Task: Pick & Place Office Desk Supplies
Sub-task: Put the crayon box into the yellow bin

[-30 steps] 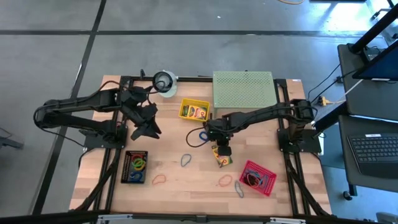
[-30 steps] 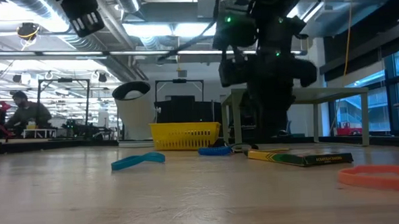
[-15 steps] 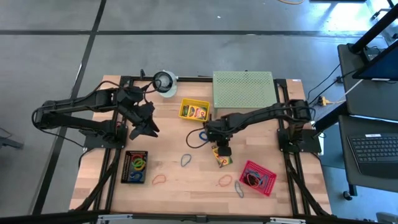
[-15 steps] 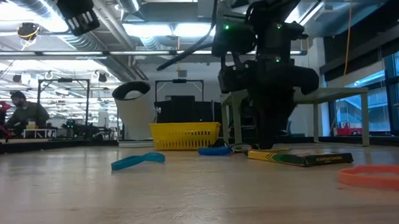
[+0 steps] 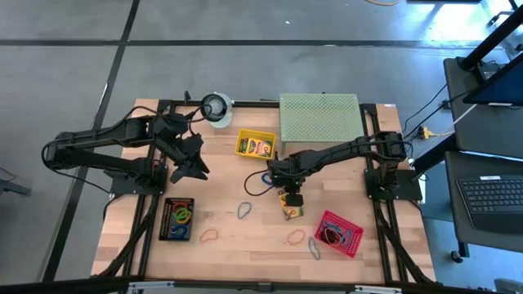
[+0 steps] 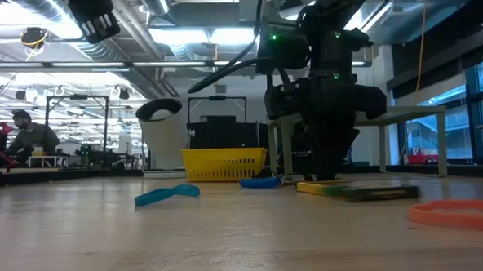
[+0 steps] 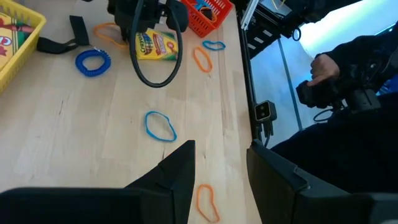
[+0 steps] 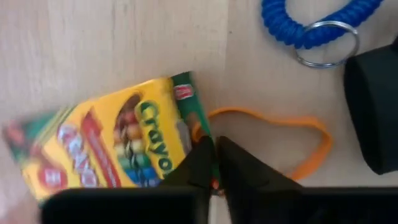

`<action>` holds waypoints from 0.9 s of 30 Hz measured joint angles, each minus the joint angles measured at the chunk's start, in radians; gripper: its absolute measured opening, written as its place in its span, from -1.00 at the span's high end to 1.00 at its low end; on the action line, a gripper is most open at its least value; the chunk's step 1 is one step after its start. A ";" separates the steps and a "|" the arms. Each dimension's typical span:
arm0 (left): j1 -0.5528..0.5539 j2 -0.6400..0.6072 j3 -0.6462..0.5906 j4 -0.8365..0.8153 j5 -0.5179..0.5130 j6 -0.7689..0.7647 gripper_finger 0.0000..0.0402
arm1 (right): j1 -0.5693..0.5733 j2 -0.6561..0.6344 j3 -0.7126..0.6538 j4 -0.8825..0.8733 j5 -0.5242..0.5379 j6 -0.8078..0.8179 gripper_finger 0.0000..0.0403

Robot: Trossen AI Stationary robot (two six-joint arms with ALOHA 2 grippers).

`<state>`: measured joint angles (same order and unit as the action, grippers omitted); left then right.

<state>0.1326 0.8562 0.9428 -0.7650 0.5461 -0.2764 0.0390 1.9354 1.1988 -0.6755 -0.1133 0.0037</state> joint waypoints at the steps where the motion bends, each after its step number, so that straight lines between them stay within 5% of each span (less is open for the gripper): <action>1: 0.000 0.000 0.000 0.000 0.000 0.000 0.31 | 0.000 0.000 0.000 0.000 -0.006 -0.001 0.94; 9: 0.000 0.000 0.000 0.000 -0.002 0.001 0.31 | 0.008 -0.004 0.007 -0.012 -0.014 0.048 0.98; 27: 0.000 0.000 0.000 0.000 -0.004 0.004 0.31 | 0.077 -0.004 0.264 -0.297 -0.067 0.076 1.00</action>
<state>0.1326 0.8562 0.9428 -0.7650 0.5423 -0.2727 0.1158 1.9312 1.4626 -0.9720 -0.1807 0.0801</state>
